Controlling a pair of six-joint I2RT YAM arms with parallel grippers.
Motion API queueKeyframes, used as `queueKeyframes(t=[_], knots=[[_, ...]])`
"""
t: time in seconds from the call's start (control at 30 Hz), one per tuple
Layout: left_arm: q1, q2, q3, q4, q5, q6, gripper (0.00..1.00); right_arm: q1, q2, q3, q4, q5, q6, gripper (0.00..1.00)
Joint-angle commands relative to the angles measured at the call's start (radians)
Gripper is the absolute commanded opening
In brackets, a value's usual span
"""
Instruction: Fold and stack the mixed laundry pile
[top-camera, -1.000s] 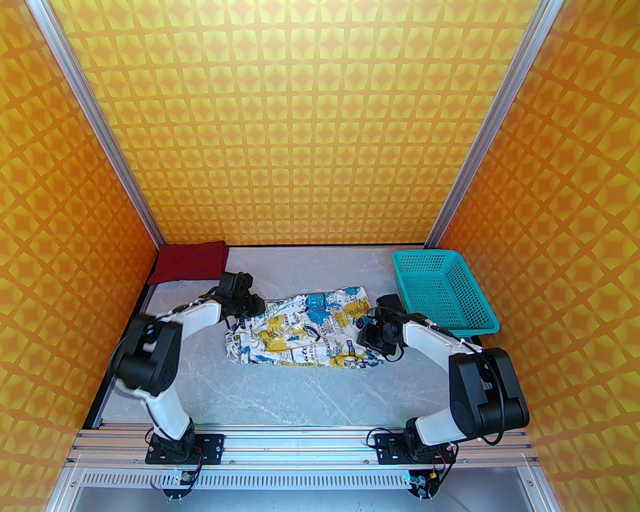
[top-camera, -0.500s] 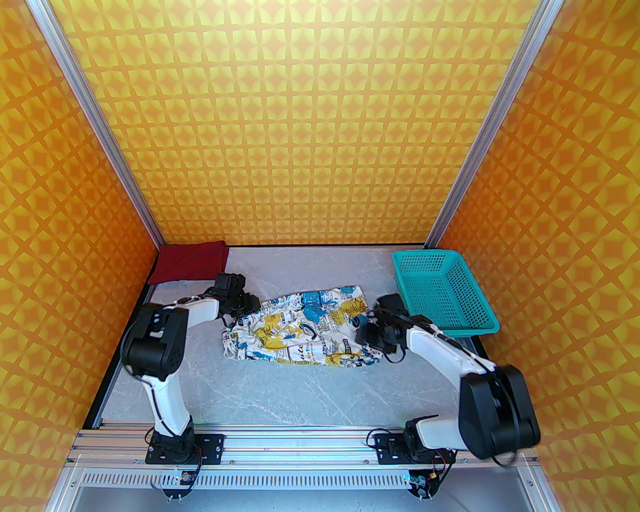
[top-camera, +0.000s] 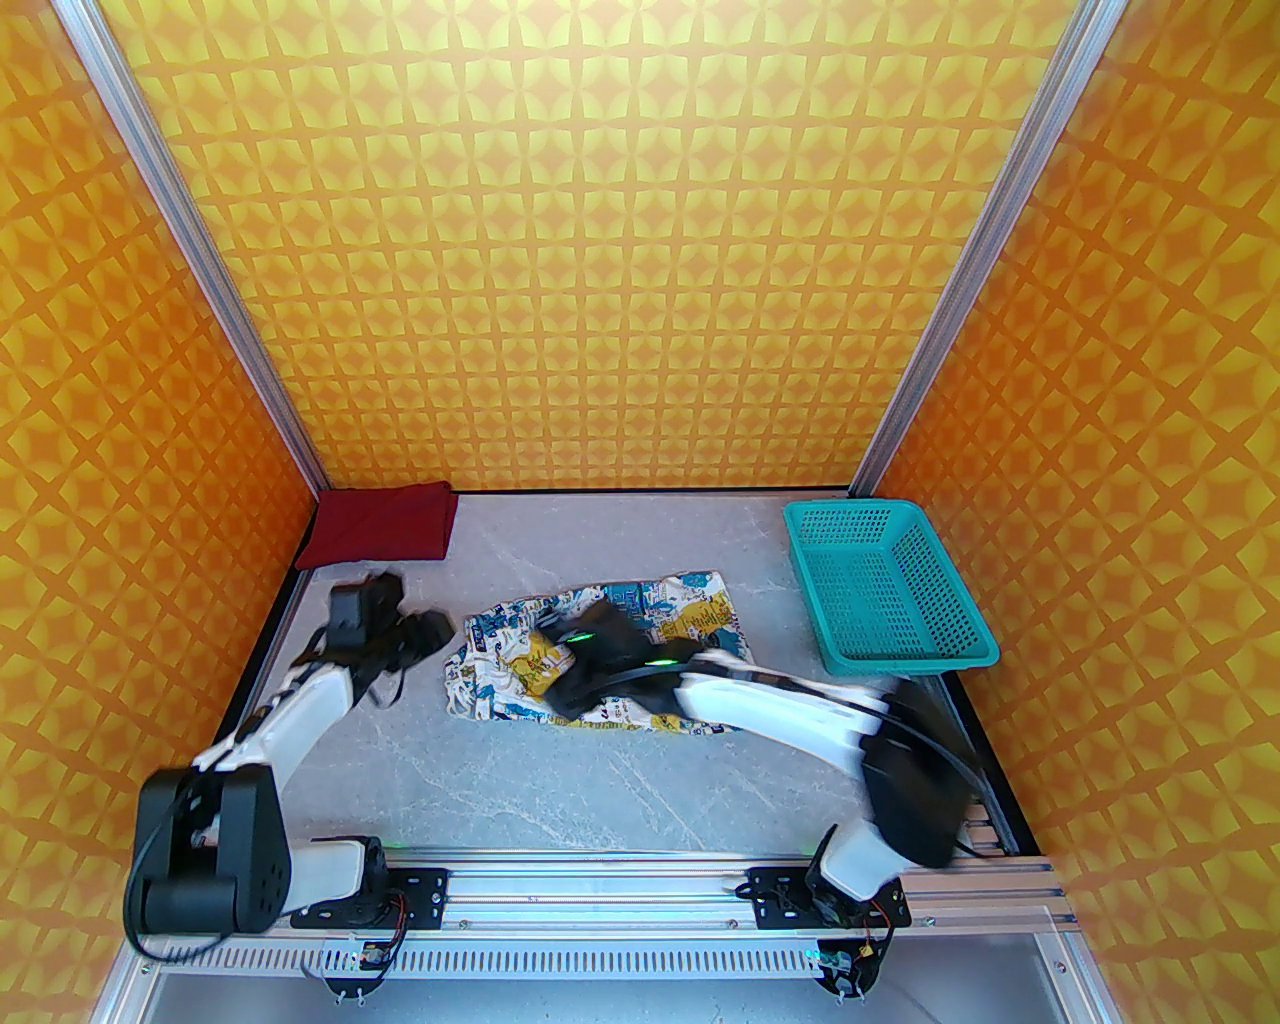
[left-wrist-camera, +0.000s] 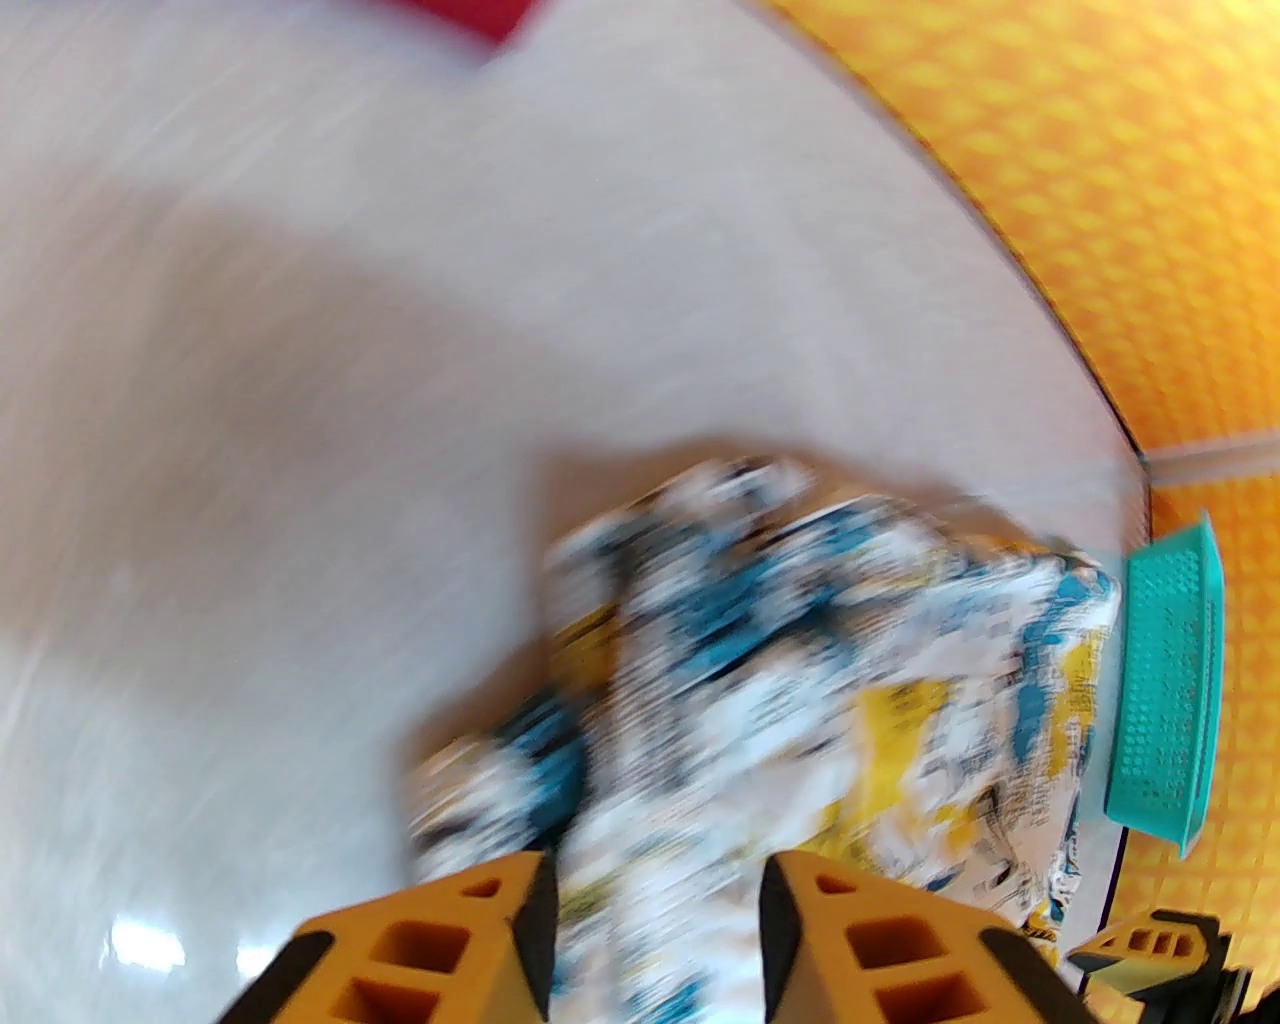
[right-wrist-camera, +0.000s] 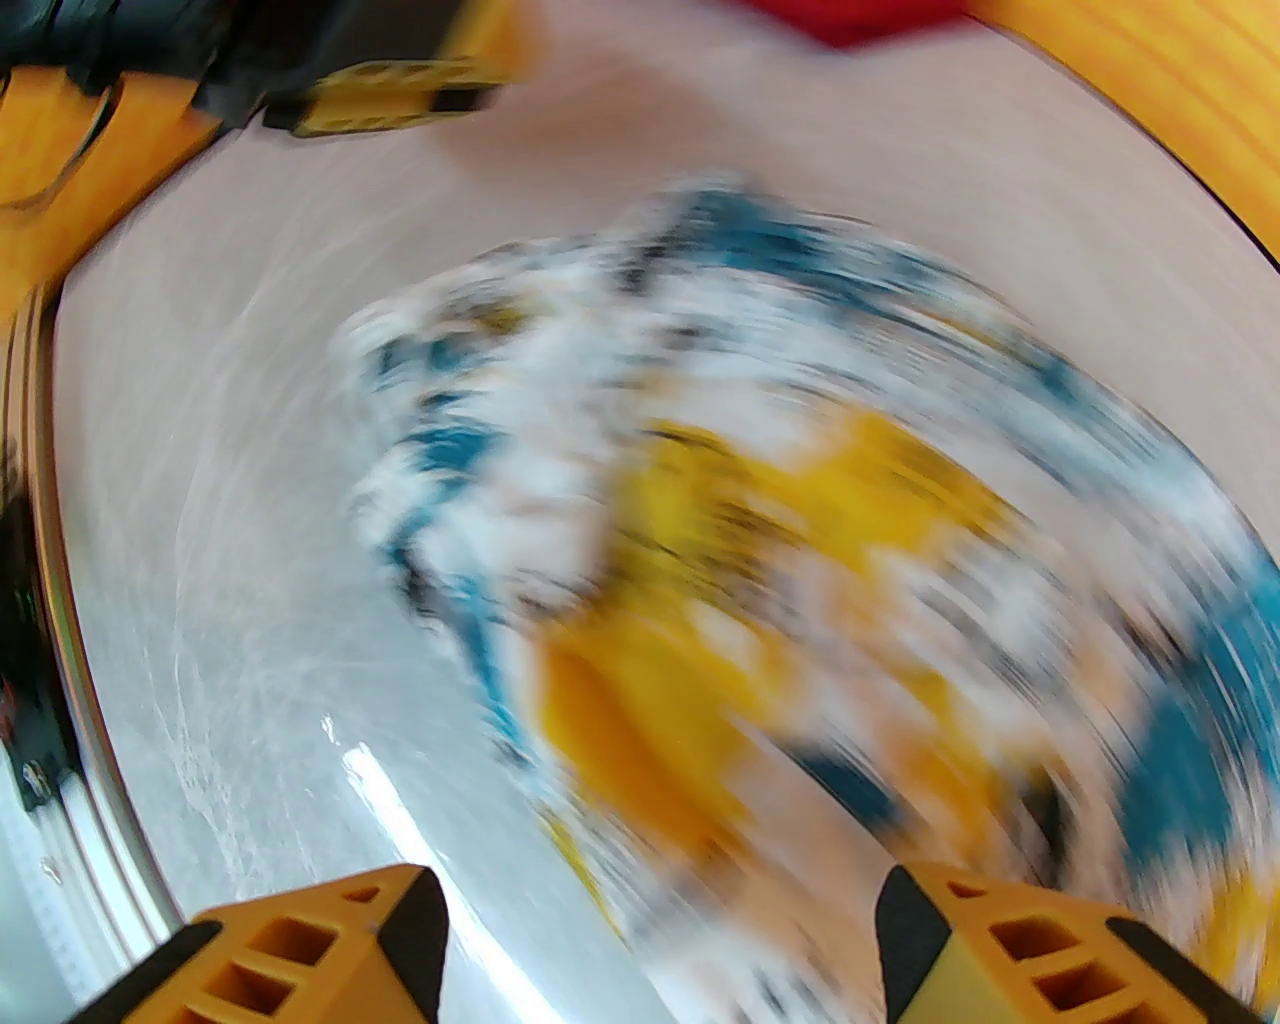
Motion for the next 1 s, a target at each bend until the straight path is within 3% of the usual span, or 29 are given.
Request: queueKeyframes(t=[0.0,0.13,0.33,0.5,0.6,0.73,0.97], knots=[[0.073,-0.047,-0.063,0.006,0.093,-0.046,0.48,0.064,0.131,0.136,-0.004,-0.006,-0.233,0.75],[0.123,-0.068,-0.073,-0.034,0.12,-0.02,0.58,0.086,0.264,0.251,-0.035,-0.025,-0.304,0.75],[0.131,-0.043,-0.066,-0.04,0.141,-0.011,0.62,0.087,0.396,0.369,-0.1,0.025,-0.366,0.73],[0.133,-0.02,-0.071,-0.03,0.142,-0.023,0.68,0.087,0.466,0.413,-0.109,0.093,-0.387,0.63],[0.134,-0.008,-0.079,-0.023,0.141,-0.032,0.7,0.085,0.484,0.422,-0.099,0.111,-0.377,0.5],[0.134,-0.002,-0.092,-0.011,0.155,-0.061,0.71,0.077,0.45,0.373,-0.02,0.1,-0.345,0.25],[0.097,-0.025,-0.156,0.09,0.185,-0.196,0.73,0.039,0.29,0.184,0.226,0.025,-0.321,0.03]])
